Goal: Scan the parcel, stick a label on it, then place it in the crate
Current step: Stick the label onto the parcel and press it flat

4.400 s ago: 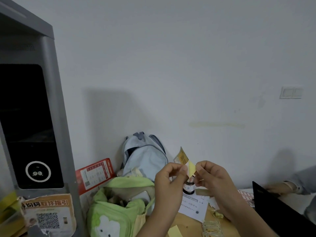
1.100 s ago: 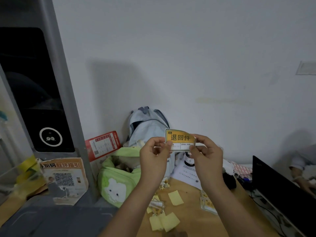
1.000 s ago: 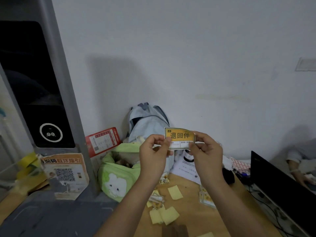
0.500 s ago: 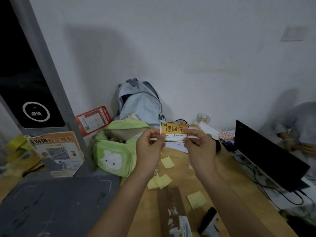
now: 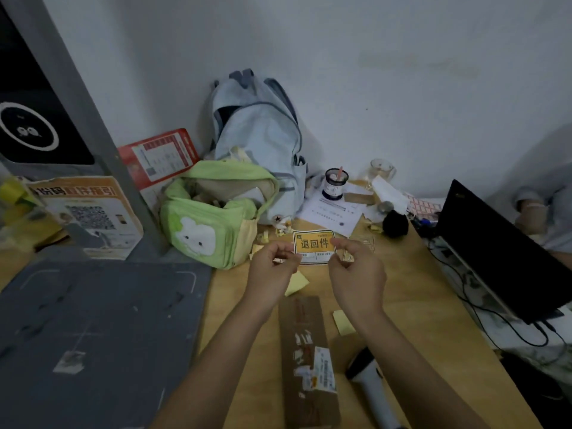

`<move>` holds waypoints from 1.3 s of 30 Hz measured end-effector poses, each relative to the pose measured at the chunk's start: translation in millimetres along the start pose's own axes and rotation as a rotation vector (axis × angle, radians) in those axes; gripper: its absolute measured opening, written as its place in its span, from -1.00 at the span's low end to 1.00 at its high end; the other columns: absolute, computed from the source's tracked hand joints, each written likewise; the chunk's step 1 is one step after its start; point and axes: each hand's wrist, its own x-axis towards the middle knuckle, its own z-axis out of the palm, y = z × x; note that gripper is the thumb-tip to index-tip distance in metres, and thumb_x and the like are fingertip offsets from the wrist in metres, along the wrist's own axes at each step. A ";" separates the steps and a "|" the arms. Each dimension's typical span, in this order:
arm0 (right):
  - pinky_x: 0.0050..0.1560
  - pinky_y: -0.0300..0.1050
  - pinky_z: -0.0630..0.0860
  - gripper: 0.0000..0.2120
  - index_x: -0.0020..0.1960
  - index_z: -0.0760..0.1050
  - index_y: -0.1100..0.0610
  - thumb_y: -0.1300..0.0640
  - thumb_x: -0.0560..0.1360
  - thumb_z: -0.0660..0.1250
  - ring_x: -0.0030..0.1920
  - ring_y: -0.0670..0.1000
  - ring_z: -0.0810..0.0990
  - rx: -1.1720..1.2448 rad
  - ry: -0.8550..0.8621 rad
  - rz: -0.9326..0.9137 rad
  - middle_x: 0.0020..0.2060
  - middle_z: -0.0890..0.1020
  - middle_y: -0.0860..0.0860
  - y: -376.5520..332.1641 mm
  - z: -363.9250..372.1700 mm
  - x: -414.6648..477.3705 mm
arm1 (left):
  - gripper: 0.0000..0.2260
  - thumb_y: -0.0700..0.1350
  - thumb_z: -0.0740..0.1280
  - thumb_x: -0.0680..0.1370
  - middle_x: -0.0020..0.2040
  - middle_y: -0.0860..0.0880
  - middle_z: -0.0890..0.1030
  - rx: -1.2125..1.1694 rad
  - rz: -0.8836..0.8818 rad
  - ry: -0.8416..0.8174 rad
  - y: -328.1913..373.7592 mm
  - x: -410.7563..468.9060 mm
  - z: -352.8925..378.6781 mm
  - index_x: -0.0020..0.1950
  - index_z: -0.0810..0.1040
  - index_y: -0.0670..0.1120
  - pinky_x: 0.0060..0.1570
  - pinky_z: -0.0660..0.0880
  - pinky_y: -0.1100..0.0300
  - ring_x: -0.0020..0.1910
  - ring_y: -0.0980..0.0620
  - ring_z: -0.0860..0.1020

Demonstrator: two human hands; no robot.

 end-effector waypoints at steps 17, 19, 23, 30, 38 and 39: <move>-0.04 -0.19 0.47 -0.62 0.31 0.52 0.17 0.24 0.50 0.35 0.03 -0.04 0.55 -0.090 -0.360 0.234 0.25 0.58 0.06 106.8 59.7 -31.8 | -0.73 -0.18 0.31 0.51 0.03 0.03 0.61 0.225 -0.379 -0.128 -122.3 -19.8 5.1 0.20 0.59 -0.05 0.10 0.52 0.12 0.08 0.04 0.57; -0.03 -0.19 0.47 -0.63 0.32 0.52 0.16 0.21 0.51 0.34 0.07 0.00 0.57 -0.104 -0.369 0.243 0.26 0.58 0.06 116.2 63.3 -33.7 | -0.71 -0.19 0.31 0.50 -0.03 0.09 0.58 0.233 -0.397 -0.142 -128.7 -21.8 8.7 0.21 0.58 -0.05 0.17 0.52 0.04 0.10 0.02 0.57; 0.01 -0.22 0.41 -0.62 0.34 0.50 0.18 0.19 0.53 0.34 0.21 0.04 0.55 -0.129 -0.402 0.241 0.25 0.58 0.08 130.3 71.6 -37.8 | -0.66 -0.19 0.31 0.49 -0.04 0.13 0.53 0.265 -0.410 -0.133 -137.6 -21.4 13.9 0.26 0.53 -0.02 0.18 0.53 -0.03 0.10 -0.01 0.59; -0.02 -0.24 0.42 -0.61 0.38 0.45 0.17 0.22 0.56 0.27 0.14 0.05 0.57 -0.265 -0.466 0.178 0.28 0.55 0.09 140.2 77.8 -43.4 | -0.65 -0.18 0.30 0.50 0.04 0.03 0.59 0.365 -0.328 -0.097 -155.3 -26.6 19.4 0.27 0.54 0.06 0.07 0.53 0.13 0.04 0.05 0.55; 0.06 -0.05 0.52 -0.64 0.28 0.53 0.08 0.20 0.49 0.29 0.12 0.09 0.51 -0.437 -0.564 0.024 0.11 0.58 0.09 150.7 85.6 -43.6 | -0.42 -0.05 0.26 0.50 0.26 -0.03 0.41 0.766 -0.237 -0.138 -172.7 -32.7 28.0 0.50 0.16 0.10 0.13 0.49 0.07 0.23 -0.06 0.39; 0.08 -0.05 0.50 -0.62 0.30 0.51 0.07 0.18 0.49 0.29 0.14 0.09 0.50 -0.464 -0.570 0.008 0.14 0.56 0.08 150.8 86.3 -43.9 | -0.40 -0.04 0.25 0.51 0.31 -0.01 0.35 0.828 -0.225 -0.158 -173.0 -35.0 28.6 0.51 0.10 0.11 0.14 0.47 0.06 0.26 -0.06 0.34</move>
